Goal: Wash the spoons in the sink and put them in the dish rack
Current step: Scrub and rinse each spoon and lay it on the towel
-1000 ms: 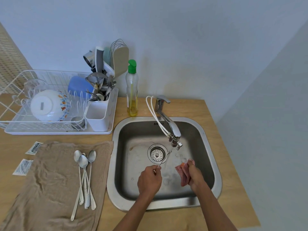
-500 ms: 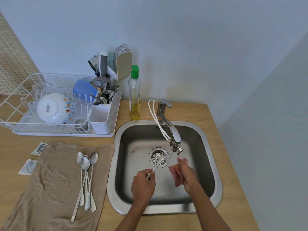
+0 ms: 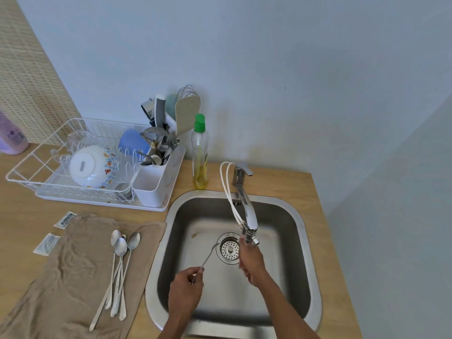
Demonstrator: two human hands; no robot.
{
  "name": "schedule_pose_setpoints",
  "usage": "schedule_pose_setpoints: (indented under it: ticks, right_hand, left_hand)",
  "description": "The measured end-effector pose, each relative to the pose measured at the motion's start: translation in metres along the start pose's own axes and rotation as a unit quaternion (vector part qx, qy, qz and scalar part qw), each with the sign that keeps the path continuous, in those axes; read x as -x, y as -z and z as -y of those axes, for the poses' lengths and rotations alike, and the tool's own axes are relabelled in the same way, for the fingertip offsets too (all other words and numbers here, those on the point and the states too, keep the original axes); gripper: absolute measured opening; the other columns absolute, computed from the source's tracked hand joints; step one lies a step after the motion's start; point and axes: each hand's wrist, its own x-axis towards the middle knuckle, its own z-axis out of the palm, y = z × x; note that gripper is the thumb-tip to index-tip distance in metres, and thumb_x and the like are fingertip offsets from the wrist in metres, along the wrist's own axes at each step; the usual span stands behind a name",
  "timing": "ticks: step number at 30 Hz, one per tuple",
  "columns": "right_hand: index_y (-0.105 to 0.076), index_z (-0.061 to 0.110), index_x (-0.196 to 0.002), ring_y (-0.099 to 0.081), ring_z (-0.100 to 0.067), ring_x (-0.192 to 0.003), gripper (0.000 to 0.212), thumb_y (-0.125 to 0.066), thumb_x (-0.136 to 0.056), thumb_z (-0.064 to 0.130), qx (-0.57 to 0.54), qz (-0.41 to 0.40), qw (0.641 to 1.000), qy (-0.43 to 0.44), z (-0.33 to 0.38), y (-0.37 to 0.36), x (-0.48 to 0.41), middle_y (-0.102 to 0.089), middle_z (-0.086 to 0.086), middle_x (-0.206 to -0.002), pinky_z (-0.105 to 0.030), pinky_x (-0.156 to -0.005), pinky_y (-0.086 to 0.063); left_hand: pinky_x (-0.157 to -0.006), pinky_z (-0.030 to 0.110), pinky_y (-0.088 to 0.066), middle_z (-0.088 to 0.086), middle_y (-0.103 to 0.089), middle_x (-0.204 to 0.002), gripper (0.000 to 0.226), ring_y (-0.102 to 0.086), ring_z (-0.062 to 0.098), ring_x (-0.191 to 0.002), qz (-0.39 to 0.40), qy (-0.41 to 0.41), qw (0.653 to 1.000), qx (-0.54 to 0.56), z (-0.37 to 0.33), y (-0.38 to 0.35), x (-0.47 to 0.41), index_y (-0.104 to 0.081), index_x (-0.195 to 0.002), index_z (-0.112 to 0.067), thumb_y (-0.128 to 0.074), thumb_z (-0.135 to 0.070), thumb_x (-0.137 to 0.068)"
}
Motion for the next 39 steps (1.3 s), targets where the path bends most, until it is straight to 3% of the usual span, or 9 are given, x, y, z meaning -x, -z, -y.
schedule_pose_setpoints:
  ticks: [6, 12, 16, 19, 26, 29, 33, 37, 39]
  right_hand:
    - [-0.055, 0.018, -0.065, -0.06, -0.018, -0.047, 0.039, -0.043, -0.099, 0.032, 0.214, -0.022, 0.973, 0.087, -0.003, 0.029, -0.01, -0.064, -0.005, -0.064, -0.031, -0.048, -0.053]
    - [-0.068, 0.009, -0.077, -0.058, -0.007, -0.042, 0.036, -0.059, -0.091, 0.042, 0.198, 0.029, 0.973, 0.111, 0.022, 0.072, -0.014, -0.069, -0.005, -0.065, -0.025, -0.044, -0.047]
    - [-0.07, 0.011, -0.098, -0.066, -0.013, -0.076, 0.028, -0.067, -0.089, 0.038, 0.227, 0.075, 0.967, 0.087, 0.042, 0.1, -0.028, -0.073, -0.006, -0.095, -0.027, -0.067, -0.049]
    - [-0.064, 0.017, -0.086, -0.06, -0.013, -0.072, 0.024, -0.059, -0.093, 0.039, 0.245, 0.092, 0.962, 0.082, 0.058, 0.116, -0.036, -0.066, -0.003, -0.085, -0.028, -0.067, -0.047]
    - [-0.063, 0.006, -0.075, -0.062, -0.021, -0.072, 0.044, -0.03, -0.101, 0.019, 0.21, 0.026, 0.961, 0.181, 0.104, 0.152, -0.03, -0.07, -0.014, -0.077, -0.023, -0.063, -0.046]
    - [-0.057, 0.005, -0.089, -0.06, -0.019, -0.075, 0.03, -0.033, -0.1, 0.018, 0.168, -0.07, 0.952, 0.247, 0.118, 0.162, -0.045, -0.063, -0.007, -0.083, -0.021, -0.061, -0.042]
    - [-0.049, 0.001, -0.129, -0.053, -0.037, -0.116, 0.041, -0.034, -0.1, 0.026, 0.252, -0.161, 0.891, 0.34, 0.106, 0.16, -0.094, -0.058, -0.02, -0.122, -0.046, -0.098, -0.044]
    - [-0.02, 0.0, -0.15, -0.023, -0.044, -0.142, 0.066, -0.024, -0.097, 0.038, 0.519, -0.082, 0.806, 0.273, 0.065, 0.147, -0.137, -0.03, -0.027, -0.151, -0.052, -0.12, -0.016]
    - [-0.006, 0.002, -0.155, -0.01, -0.044, -0.147, 0.077, -0.037, -0.095, 0.038, 0.549, -0.051, 0.794, 0.257, 0.053, 0.145, -0.142, -0.018, -0.027, -0.156, -0.051, -0.122, -0.005]
  left_hand:
    - [-0.057, 0.017, -0.044, -0.002, -0.068, -0.06, 0.011, -0.064, 0.006, -0.061, 0.025, 0.019, 0.999, 0.024, -0.016, -0.027, 0.003, -0.074, -0.089, -0.024, -0.064, -0.023, -0.093]
    - [-0.05, 0.016, -0.038, -0.001, -0.061, -0.054, 0.02, -0.052, 0.005, -0.046, 0.079, 0.026, 0.995, 0.052, -0.035, -0.059, 0.0, -0.072, -0.09, -0.023, -0.054, -0.019, -0.098]
    - [-0.046, 0.023, -0.033, -0.003, -0.061, -0.053, 0.02, -0.042, 0.004, -0.038, 0.108, 0.042, 0.99, 0.077, -0.048, -0.077, -0.003, -0.071, -0.096, -0.017, -0.051, -0.018, -0.099]
    - [-0.043, 0.022, -0.031, -0.003, -0.062, -0.054, 0.023, -0.041, 0.004, -0.037, 0.12, 0.047, 0.988, 0.091, -0.059, -0.087, -0.004, -0.071, -0.097, -0.017, -0.049, -0.017, -0.1]
    - [-0.038, 0.019, -0.033, 0.0, -0.064, -0.058, 0.022, -0.045, 0.013, -0.039, 0.127, 0.045, 0.984, 0.118, -0.076, -0.096, -0.002, -0.067, -0.088, -0.014, -0.052, -0.025, -0.1]
    - [-0.038, 0.019, -0.033, 0.0, -0.064, -0.059, 0.021, -0.046, 0.013, -0.04, 0.122, 0.057, 0.984, 0.116, -0.077, -0.099, -0.002, -0.068, -0.09, -0.014, -0.051, -0.022, -0.099]
    - [-0.038, 0.02, -0.034, -0.001, -0.064, -0.057, 0.022, -0.046, 0.014, -0.041, 0.122, 0.059, 0.985, 0.109, -0.078, -0.101, -0.002, -0.069, -0.089, -0.015, -0.05, -0.02, -0.099]
    - [-0.039, 0.019, -0.033, -0.002, -0.063, -0.058, 0.023, -0.045, 0.013, -0.04, 0.114, 0.07, 0.984, 0.118, -0.082, -0.101, -0.003, -0.068, -0.087, -0.015, -0.05, -0.022, -0.1]
    - [-0.041, 0.018, -0.033, -0.003, -0.063, -0.057, 0.024, -0.043, 0.006, -0.038, 0.108, 0.061, 0.987, 0.105, -0.085, -0.1, -0.003, -0.069, -0.089, -0.016, -0.049, -0.024, -0.1]
